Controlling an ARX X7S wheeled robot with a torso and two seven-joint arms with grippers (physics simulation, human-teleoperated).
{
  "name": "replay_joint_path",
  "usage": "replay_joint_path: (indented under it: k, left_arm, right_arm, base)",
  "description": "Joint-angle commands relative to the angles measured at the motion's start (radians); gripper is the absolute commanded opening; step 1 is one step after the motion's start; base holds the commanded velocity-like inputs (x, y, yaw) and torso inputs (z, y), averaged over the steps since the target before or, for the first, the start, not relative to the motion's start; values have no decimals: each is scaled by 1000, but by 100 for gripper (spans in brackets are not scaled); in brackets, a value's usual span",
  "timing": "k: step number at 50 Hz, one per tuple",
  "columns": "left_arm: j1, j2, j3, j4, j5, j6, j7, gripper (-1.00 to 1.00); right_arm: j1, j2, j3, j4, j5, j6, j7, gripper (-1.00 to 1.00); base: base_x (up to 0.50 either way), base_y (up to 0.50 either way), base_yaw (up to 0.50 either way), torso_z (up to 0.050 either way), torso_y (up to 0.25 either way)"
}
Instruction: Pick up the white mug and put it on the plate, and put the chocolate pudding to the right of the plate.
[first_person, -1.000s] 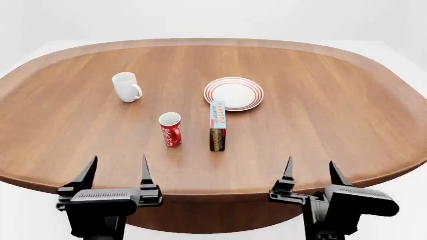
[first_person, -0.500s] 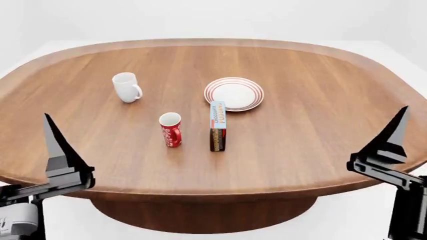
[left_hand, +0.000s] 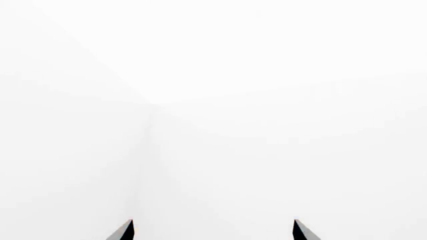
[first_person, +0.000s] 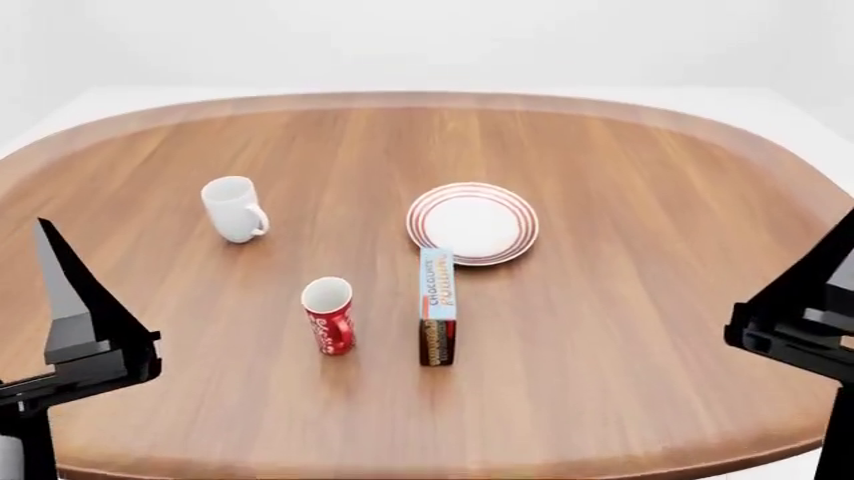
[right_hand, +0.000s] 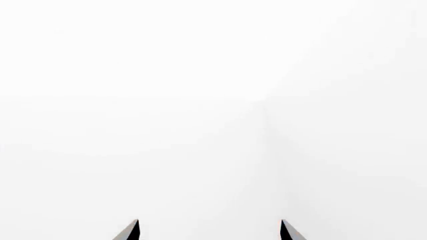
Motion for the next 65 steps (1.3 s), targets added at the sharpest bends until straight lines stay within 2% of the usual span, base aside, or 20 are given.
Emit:
replay_joint_path:
  k: [1, 65]
  left_arm:
    - [1, -9, 7, 3, -7, 3, -3, 100]
    - [12, -38, 47, -5, -3, 25, -33, 100]
  right_arm:
    - [-4, 10, -19, -8, 0, -4, -1, 100]
    - [-21, 45, -60, 0, -12, -34, 24, 100]
  base:
    - [500, 0, 0, 0, 0]
    - [500, 1, 0, 0, 1]
